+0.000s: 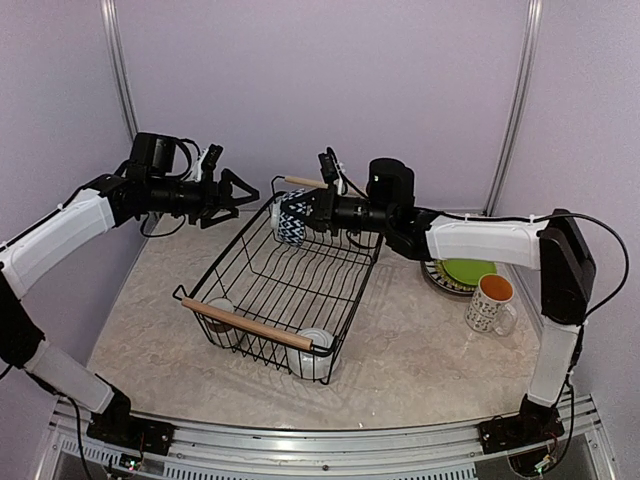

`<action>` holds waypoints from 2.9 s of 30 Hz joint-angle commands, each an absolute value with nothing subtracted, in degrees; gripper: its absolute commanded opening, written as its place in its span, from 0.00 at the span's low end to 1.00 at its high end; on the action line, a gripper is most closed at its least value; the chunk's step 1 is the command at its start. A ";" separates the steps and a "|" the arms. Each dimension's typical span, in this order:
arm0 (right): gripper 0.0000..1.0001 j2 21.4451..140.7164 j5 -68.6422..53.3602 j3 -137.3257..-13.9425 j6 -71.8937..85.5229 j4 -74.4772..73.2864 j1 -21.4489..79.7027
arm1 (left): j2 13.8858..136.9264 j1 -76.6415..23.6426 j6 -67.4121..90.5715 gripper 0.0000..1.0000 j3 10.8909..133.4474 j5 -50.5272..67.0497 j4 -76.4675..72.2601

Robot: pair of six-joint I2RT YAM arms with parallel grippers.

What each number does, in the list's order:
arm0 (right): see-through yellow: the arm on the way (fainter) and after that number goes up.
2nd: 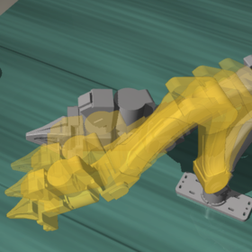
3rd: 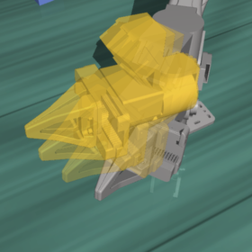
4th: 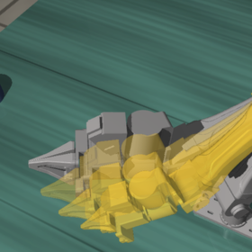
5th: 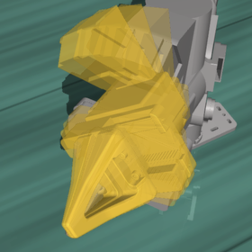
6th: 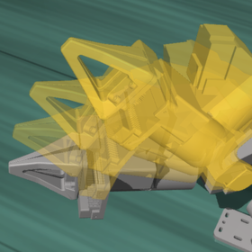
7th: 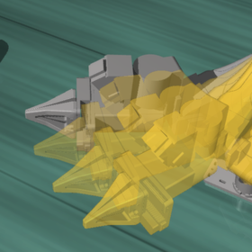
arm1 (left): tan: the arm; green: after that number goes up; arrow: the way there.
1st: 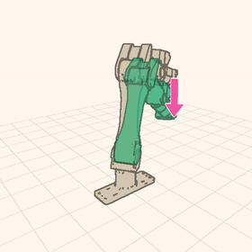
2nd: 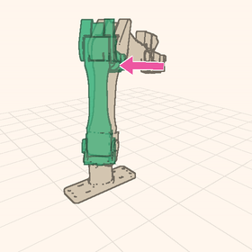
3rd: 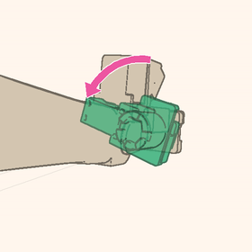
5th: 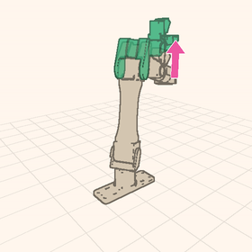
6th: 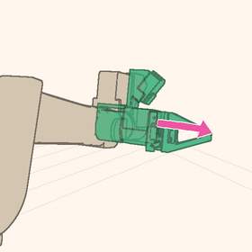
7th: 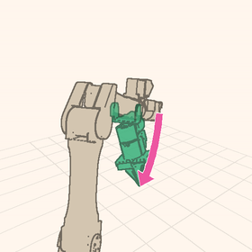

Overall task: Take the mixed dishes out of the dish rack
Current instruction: Pass from the left arm to the right, then place the bowl at the center of the board.

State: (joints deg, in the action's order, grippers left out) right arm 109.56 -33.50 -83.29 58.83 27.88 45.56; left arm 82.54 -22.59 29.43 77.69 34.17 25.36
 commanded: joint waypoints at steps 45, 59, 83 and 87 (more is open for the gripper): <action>0.00 91.88 21.74 -62.66 35.86 -42.49 44.45 | 82.26 -23.31 25.84 0.97 78.31 32.34 28.13; 0.00 97.76 22.80 -62.31 33.26 -42.01 42.04 | 82.20 -24.56 24.81 0.97 78.57 31.12 28.91; 0.67 91.91 25.58 -63.57 35.23 -47.42 46.83 | 83.00 -27.64 22.24 0.97 79.67 26.99 31.51; 0.73 86.86 26.66 -61.49 37.25 -46.10 47.19 | 83.53 -28.29 21.62 0.97 79.82 25.53 32.07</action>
